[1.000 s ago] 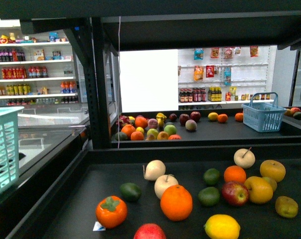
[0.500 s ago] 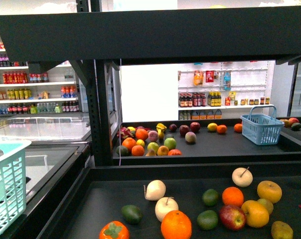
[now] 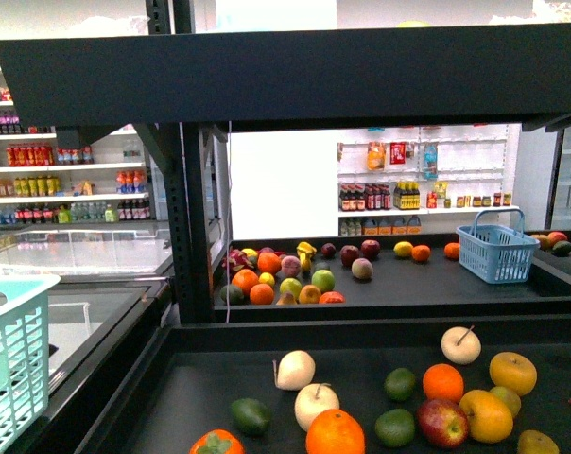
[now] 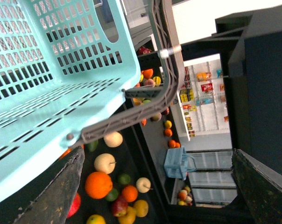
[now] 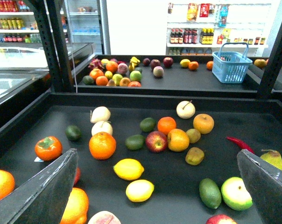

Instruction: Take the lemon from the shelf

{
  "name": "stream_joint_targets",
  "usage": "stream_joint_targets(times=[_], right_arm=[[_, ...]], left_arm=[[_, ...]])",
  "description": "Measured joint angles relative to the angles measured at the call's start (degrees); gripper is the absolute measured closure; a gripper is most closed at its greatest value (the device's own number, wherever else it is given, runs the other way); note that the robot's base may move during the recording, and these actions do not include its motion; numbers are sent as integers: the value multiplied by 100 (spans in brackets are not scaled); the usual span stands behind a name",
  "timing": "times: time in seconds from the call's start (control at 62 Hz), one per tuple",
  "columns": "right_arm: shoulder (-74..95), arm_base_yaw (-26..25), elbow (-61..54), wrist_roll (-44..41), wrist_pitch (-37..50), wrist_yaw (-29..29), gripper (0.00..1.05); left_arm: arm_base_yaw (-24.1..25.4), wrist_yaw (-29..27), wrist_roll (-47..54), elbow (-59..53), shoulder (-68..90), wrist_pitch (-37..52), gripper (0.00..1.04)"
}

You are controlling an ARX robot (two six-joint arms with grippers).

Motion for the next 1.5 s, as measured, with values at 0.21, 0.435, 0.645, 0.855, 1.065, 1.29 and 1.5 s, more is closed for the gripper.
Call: stream_joint_targets(times=[0.21,0.435,0.645,0.855,1.065,1.29,1.5], right_arm=[[0,0,0,0,0,0,2],[0,0,0,0,0,0,2],[0,0,0,0,0,0,2],[0,0,0,0,0,0,2],[0,0,0,0,0,0,2],[0,0,0,0,0,0,2],[0,0,0,2,0,0,2]], left_arm=[[205,240,-835,1034,1408,573,8],[232,437,-1250,2000,2474,813,8],[173,468,-1294,2817,3244,706,8],[-20,470,-1316,3458,3770,691,8],[-144,422,-1322,3956,4039,546,8],[-203,374,-1207,4103,4151,256,41],[-201,409,-1134,3993,4098,262,78]])
